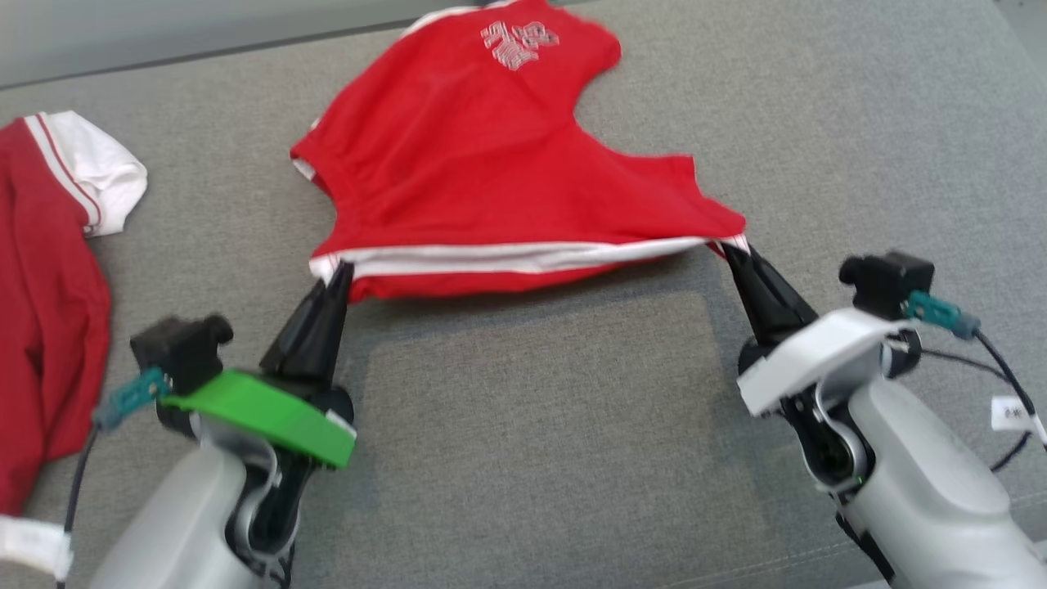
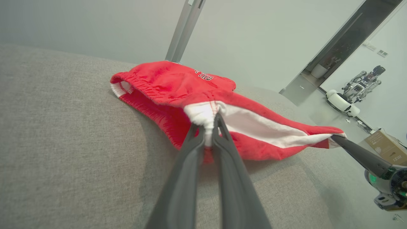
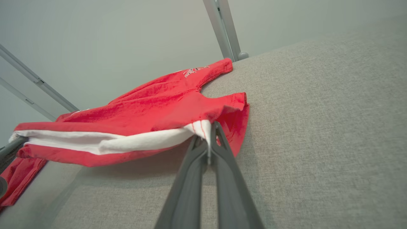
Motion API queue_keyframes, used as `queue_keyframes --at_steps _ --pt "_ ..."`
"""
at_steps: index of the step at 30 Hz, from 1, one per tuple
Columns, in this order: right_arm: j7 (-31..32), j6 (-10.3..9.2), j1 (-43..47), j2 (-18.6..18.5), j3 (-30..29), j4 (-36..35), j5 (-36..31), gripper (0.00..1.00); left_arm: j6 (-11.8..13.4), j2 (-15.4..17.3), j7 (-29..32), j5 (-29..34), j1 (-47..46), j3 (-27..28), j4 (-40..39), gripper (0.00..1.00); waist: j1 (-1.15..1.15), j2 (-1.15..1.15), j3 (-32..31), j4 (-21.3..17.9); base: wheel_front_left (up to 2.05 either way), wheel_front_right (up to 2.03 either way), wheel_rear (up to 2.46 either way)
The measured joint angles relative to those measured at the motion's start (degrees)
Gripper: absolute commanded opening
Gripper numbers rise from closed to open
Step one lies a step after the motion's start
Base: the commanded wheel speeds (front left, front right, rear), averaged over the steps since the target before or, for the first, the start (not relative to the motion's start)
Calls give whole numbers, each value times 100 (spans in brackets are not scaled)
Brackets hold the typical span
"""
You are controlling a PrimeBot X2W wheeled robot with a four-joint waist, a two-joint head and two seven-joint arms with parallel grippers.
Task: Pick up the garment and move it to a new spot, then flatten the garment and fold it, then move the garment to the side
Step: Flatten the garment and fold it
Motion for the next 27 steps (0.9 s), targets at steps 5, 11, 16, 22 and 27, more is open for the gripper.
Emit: queue_keyframes --at_steps 5,11,16,22,27 --pt "-19 0 838 -108 -223 -510 -158 0 -2 -236 0 266 1092 579 -561 0 0 0 -267 93 0 0 0" --pt "267 1 2015 -81 -730 -1386 -304 0 -3 -713 0 613 2356 1167 -1138 0 -1 0 -671 154 0 0 0" --pt "747 1 2805 64 -1227 -2284 -573 0 -4 -1054 0 859 3193 1472 -1615 0 -1 0 -1036 155 0 0 0" --pt "1418 0 3469 345 -1567 -3271 -890 0 -4 -1225 0 1070 3790 1535 -2117 0 -1 0 -1419 117 0 0 0" --pt "1889 0 3916 465 -1800 -4027 -1071 0 -4 -1140 0 1081 4219 1604 -2525 0 -1 0 -1617 53 0 0 0"
